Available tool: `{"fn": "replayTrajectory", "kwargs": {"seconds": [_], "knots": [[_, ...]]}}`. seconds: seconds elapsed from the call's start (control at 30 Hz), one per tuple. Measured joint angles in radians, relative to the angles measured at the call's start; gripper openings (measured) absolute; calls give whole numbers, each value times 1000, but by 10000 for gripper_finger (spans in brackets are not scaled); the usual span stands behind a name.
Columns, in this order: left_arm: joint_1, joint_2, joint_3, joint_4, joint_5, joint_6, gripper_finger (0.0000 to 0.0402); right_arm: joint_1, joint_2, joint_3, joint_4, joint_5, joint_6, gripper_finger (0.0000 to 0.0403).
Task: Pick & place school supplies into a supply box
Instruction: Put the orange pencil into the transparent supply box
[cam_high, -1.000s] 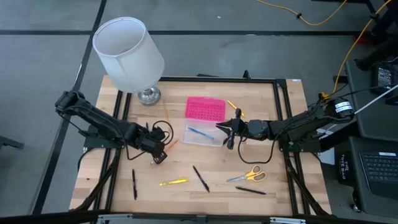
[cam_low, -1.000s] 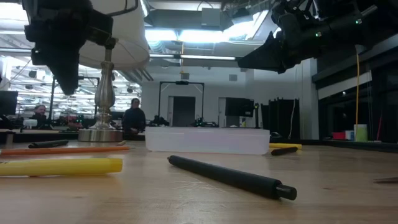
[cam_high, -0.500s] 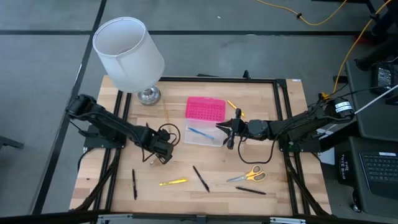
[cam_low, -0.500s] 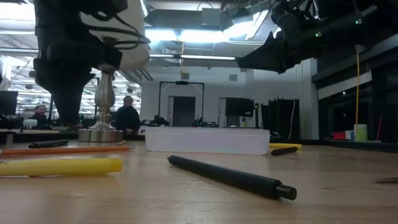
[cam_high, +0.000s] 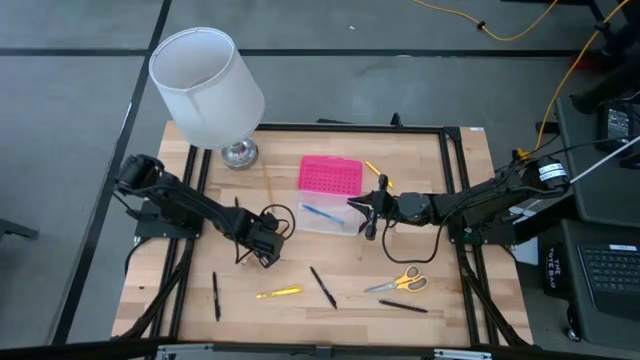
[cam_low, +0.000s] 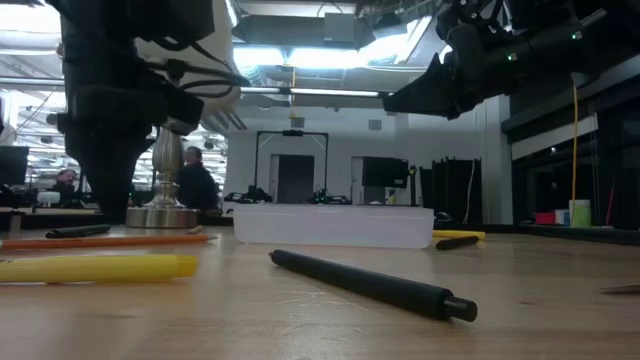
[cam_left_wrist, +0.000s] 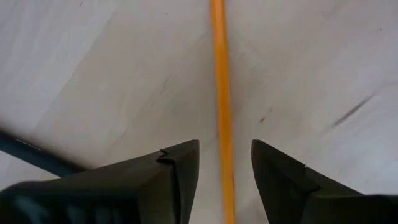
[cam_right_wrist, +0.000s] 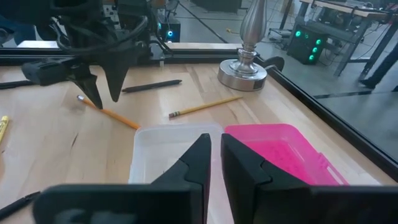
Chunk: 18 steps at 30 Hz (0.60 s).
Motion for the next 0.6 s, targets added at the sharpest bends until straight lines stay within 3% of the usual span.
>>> {"fn": "replayTrajectory", "kwargs": {"seconds": [0.6], "knots": [[0, 85, 2, 45, 32, 21, 139, 0, 0, 0, -9, 0, 0, 44]]}}
